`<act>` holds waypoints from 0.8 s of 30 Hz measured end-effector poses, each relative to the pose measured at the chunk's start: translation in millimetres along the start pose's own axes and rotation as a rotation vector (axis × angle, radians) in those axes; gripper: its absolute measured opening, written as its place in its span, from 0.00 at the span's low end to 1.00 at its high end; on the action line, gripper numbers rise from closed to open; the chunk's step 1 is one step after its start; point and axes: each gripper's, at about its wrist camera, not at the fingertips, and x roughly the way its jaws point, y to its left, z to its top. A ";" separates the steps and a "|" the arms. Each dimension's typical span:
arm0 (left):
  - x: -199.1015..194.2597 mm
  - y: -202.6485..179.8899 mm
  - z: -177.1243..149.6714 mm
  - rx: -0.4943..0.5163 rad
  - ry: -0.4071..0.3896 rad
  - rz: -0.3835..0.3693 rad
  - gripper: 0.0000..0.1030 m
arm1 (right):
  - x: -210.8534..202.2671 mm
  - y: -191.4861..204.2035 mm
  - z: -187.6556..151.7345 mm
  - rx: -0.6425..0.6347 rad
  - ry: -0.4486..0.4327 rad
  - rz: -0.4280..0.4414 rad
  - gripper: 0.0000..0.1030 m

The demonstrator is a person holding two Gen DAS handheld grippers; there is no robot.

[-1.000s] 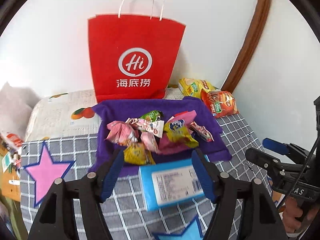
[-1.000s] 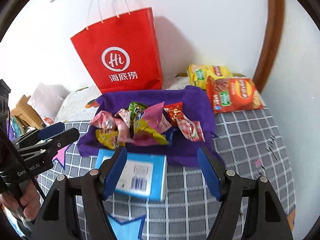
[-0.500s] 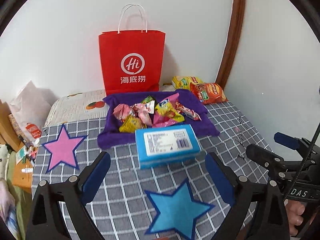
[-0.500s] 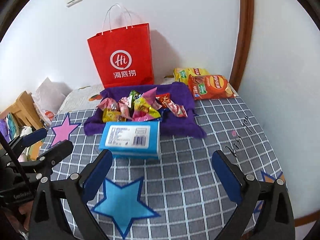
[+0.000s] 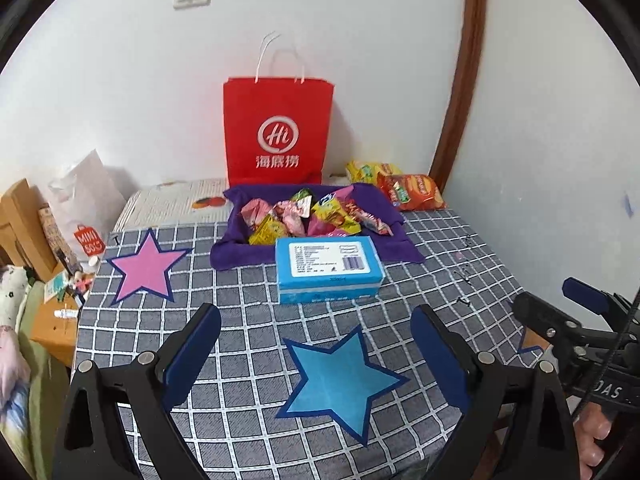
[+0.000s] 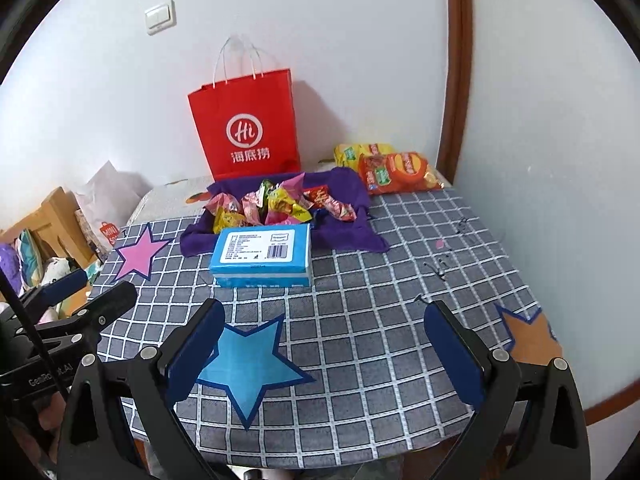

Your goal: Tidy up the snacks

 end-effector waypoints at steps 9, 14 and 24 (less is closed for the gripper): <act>-14.1 -10.3 -2.1 0.023 -0.025 0.013 0.93 | -11.3 0.2 -7.9 -0.009 -0.022 0.014 0.96; -15.2 -11.5 -2.1 0.023 -0.028 0.023 0.93 | -11.0 -1.2 -10.7 -0.001 -0.021 0.006 0.96; -20.0 -11.2 -1.5 0.021 -0.038 0.031 0.93 | -14.9 -0.9 -11.8 0.000 -0.034 0.012 0.96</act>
